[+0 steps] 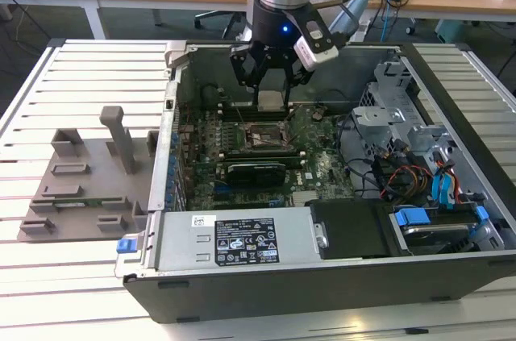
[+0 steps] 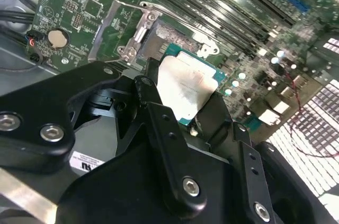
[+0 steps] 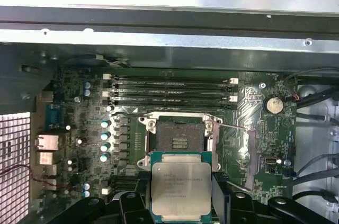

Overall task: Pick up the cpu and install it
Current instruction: 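Pick up the cpu and move it towards the insertion slot, then place the cpu into insertion slot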

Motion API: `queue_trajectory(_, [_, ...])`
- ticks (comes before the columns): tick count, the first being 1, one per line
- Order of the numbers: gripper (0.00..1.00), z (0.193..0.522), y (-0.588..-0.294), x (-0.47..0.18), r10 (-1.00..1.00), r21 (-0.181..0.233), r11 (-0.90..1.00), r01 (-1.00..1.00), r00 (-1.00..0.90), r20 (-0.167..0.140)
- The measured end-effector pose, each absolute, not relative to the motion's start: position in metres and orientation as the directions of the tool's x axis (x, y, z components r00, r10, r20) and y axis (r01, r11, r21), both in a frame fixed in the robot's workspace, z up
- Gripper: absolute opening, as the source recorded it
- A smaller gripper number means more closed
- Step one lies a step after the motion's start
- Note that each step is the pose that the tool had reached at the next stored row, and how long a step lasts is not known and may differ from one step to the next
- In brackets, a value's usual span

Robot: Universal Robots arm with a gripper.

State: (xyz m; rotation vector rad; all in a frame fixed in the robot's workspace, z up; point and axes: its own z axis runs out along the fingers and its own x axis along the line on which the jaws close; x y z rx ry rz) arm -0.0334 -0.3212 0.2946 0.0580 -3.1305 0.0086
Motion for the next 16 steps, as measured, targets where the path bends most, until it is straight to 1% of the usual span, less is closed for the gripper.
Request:
queue_trajectory(3, [0.55, 0.2901, -0.321, -0.0329, -0.037, -0.005, 0.999, -0.037, -0.999, 0.011])
queue_trajectory(14, [0.55, 0.2896, -0.321, -0.0328, -0.037, -0.005, 0.999, -0.037, -0.999, 0.011])
queue_trajectory(16, [0.55, 0.2895, -0.321, -0.0328, -0.002, -0.005, 1.0, -0.002, -1.0, 0.011])
